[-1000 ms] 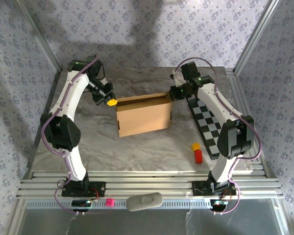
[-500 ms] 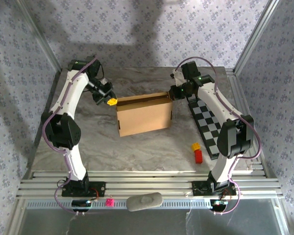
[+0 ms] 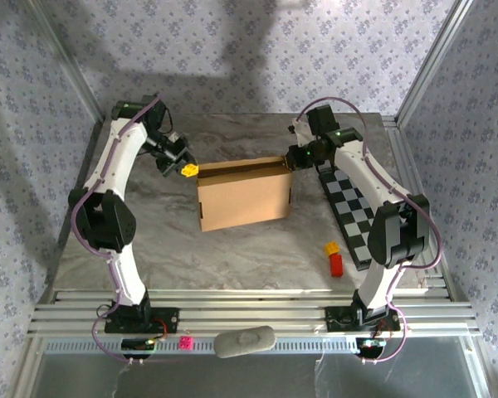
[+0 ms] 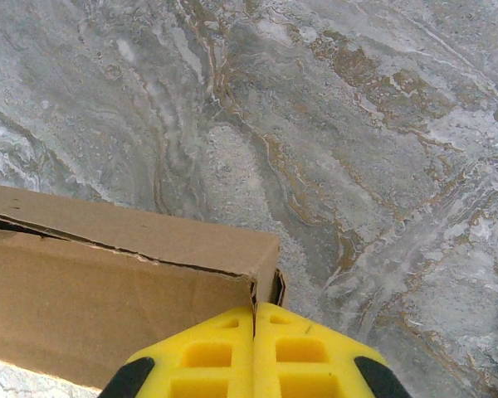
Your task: Fold the paper box
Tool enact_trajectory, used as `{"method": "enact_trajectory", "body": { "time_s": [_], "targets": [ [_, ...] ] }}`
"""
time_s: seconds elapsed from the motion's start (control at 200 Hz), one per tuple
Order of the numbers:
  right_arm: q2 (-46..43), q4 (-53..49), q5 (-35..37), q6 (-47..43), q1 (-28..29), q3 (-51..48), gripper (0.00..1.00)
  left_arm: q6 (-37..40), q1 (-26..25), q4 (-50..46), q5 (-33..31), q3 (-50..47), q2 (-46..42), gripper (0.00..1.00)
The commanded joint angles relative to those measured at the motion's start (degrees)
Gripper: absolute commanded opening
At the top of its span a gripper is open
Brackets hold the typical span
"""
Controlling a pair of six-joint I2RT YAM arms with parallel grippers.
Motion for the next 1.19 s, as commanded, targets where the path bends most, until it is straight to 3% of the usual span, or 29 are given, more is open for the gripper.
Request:
{"method": "enact_trajectory", "body": {
  "time_s": [0.0,0.28,0.42,0.545,0.745,0.935,1.189],
  "targets": [
    [-0.57,-0.36,-1.27,0.16,0.83,-0.55,0.0,-1.5,0.11,0.46,3.93,1.15,0.61,0.0],
    [-1.74,1.92,-0.91,0.58,1.17,-1.92,0.0,-1.28,0.11,3.43,3.01,-6.93,-2.14,0.0],
    [-2.3,2.75,-0.64,0.78,1.17,-2.71,0.0,-1.8,0.11,4.03,2.86,-6.31,-2.22,0.0],
    [-2.29,2.9,-0.53,0.73,1.23,-2.62,0.0,-0.39,0.11,2.52,1.76,-6.89,-2.1,0.08],
    [-2.78,3.04,-0.11,0.9,1.29,-2.97,0.0,0.49,0.11,1.22,-2.29,-7.23,-3.49,0.31],
    [-2.46,2.99,-0.02,1.12,1.23,-2.73,0.0,2.56,-0.02,-1.29,-6.27,-6.09,-5.16,0.35],
    [-2.22,2.89,-0.46,1.02,1.18,-2.55,0.0,9.25,-2.12,-2.94,-17.45,-8.26,-6.84,0.37]
  ]
}}
